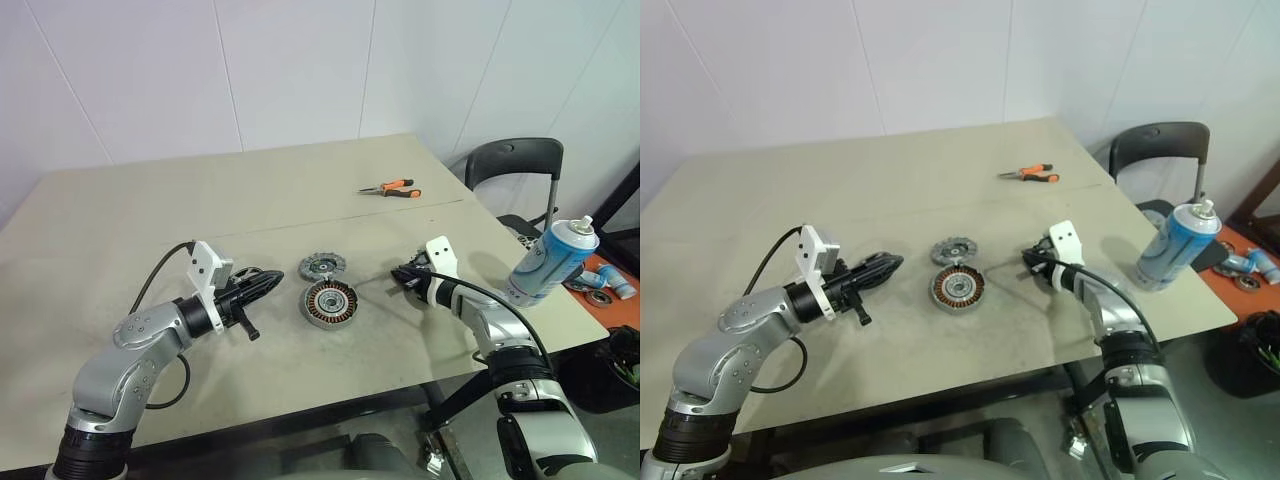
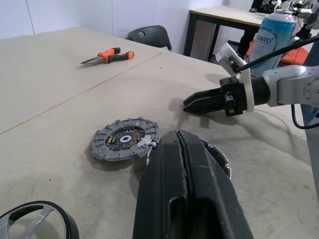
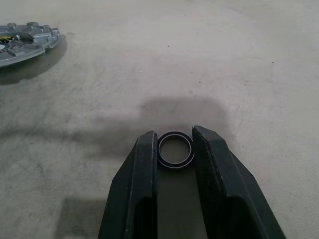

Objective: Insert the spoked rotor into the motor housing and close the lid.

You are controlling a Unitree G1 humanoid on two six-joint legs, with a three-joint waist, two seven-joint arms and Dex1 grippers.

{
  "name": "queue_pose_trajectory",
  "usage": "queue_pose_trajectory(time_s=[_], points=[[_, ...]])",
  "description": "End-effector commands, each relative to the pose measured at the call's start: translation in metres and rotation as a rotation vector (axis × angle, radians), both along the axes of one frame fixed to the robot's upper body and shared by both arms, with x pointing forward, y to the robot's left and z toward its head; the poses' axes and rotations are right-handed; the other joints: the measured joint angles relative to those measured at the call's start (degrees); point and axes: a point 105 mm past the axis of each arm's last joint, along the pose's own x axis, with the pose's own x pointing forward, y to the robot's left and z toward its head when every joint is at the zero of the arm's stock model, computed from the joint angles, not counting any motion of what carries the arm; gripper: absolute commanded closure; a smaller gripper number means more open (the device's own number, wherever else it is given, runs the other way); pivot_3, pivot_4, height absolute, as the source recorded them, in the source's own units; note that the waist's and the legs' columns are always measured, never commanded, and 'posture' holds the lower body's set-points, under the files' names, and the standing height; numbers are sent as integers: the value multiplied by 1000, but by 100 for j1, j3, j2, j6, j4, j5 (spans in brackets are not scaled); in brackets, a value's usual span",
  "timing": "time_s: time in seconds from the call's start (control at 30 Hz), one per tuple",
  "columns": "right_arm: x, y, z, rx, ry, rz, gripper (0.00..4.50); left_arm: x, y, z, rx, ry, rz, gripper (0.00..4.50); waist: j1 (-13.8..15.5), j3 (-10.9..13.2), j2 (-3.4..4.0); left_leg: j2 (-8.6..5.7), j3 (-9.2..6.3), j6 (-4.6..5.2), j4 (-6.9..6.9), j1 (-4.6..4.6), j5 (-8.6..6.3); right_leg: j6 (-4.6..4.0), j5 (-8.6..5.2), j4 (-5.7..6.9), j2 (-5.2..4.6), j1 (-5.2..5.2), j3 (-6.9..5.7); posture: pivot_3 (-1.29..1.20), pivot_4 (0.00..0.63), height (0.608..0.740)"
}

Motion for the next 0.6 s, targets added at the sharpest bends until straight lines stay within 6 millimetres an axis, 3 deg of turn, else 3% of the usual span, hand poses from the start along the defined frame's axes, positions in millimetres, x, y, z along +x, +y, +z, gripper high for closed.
queue_pose_trajectory(time_s=[0.03, 0.27, 0.6], points=[[4, 14, 16, 30, -41, 38, 3814, 1, 4, 5, 2, -36, 7, 4500, -1, 0, 0, 0, 0, 0, 0, 1, 0, -3, -2, 0, 0, 4, 0, 0, 0, 740], [2, 51, 57, 180, -104, 161, 3814, 2, 6, 3, 0, -35, 9, 4500, -2, 4, 7, 2, -4, 0, 0, 2, 0, 4, 1, 2, 3, 1, -1, 0, 0, 740], [-45, 103, 80, 231, -50, 520, 3814, 5, 14, -1, -21, -18, 26, 4500, 11, 4, 6, 4, -12, 0, 0, -4, 0, 6, 2, -2, 0, -28, -2, 0, 0, 740]])
